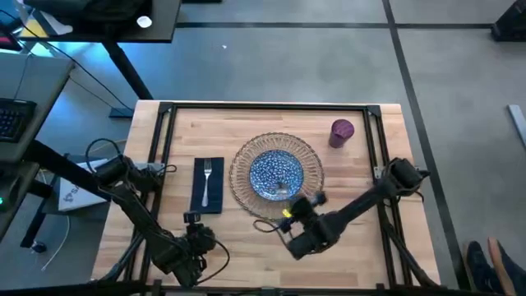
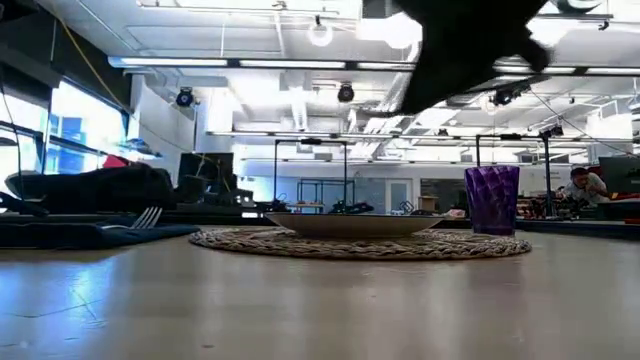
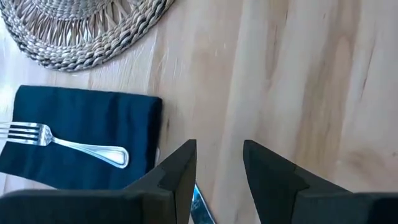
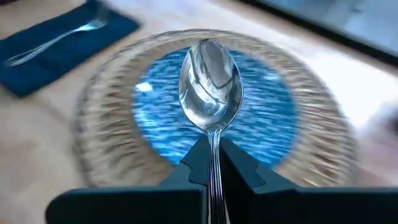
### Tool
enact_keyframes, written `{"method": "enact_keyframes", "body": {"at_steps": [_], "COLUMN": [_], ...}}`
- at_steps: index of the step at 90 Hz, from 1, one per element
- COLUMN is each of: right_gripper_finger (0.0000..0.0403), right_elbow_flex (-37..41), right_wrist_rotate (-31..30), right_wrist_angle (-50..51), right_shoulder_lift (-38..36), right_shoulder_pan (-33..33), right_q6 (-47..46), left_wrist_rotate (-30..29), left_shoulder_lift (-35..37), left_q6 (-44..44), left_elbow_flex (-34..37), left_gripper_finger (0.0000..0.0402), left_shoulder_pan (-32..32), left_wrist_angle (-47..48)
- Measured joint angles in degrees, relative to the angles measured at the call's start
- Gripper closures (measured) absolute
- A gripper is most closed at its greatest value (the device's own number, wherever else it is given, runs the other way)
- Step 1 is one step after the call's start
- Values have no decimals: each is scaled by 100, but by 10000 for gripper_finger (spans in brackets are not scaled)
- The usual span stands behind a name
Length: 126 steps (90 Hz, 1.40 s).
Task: Set table place
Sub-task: Put the silver spoon to the right of the brown placemat
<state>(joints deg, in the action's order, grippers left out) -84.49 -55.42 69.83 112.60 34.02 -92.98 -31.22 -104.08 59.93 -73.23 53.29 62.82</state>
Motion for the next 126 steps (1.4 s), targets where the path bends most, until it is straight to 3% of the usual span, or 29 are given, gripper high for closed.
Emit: {"method": "enact_keyframes", "body": {"at_steps": [11, 18, 29, 39, 59, 82, 106, 126], "right_gripper_finger": [403, 403, 403, 403, 403, 403, 403, 403], "right_elbow_flex": [4, 18, 548, 1368, 3025, 4028, 5077, 5093], "right_wrist_rotate": [338, 653, 1101, 1369, 1296, 1560, 2419, 2407], "right_wrist_angle": [1568, 2032, 1821, 960, -930, -855, -888, -957], "right_shoulder_lift": [13, 11, -162, -367, -958, -1756, -2731, -2523], "right_shoulder_pan": [160, 242, 274, 265, 138, -110, -180, -285], "right_q6": [-1683, -2312, -2494, -2553, -2556, -2559, -2661, -2687], "left_wrist_rotate": [-20, -44, -226, -215, -188, -233, -205, -235], "left_shoulder_lift": [0, -1, -1, -1, -1, -1, -2, -3], "left_q6": [1, 1, -1, 1, -4, -4, 90, 101], "left_elbow_flex": [0, 0, 0, 0, 0, 0, 0, 0], "left_gripper_finger": [287, 287, 287, 287, 287, 287, 287, 287], "left_shoulder_pan": [13, 30, 36, 36, 40, 42, 53, 73], "left_wrist_angle": [-21, -75, -256, -358, -373, -394, -451, -472]}}
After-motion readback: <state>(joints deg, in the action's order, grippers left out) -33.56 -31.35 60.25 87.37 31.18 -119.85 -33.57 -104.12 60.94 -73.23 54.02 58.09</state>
